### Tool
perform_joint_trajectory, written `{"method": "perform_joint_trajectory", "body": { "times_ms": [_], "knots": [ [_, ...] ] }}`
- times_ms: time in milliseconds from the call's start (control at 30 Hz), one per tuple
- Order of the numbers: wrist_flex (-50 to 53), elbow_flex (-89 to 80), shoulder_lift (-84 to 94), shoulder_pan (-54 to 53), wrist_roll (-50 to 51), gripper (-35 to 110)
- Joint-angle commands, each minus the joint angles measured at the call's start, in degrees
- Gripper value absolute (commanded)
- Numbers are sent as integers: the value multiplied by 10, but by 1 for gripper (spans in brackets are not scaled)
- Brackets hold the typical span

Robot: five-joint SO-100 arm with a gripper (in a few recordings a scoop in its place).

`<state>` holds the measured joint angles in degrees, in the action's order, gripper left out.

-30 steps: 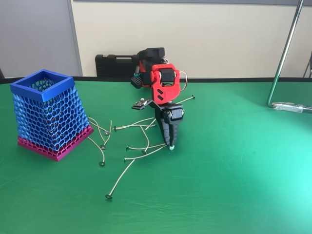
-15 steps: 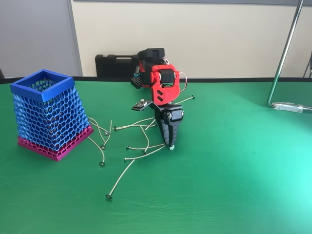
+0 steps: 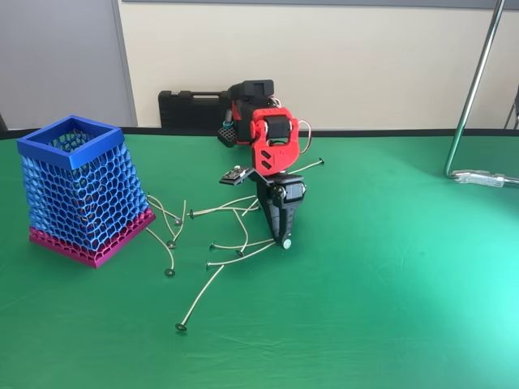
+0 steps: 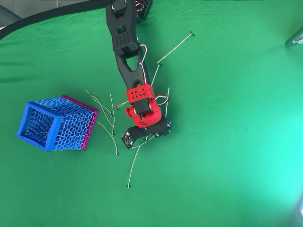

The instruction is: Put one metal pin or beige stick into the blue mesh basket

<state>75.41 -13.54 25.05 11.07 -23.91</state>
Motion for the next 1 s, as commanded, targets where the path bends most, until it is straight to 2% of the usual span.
{"method": "perform_joint_trajectory", "body": {
  "times_ms": [0,233,567,967],
  "knots": [
    [-9,1,11,1,-5,7],
    [-10,-2,12,2,-9,2],
    [-11,16,18,-6,3,11],
    [-11,48,27,-15,-8,13]
  ]
}}
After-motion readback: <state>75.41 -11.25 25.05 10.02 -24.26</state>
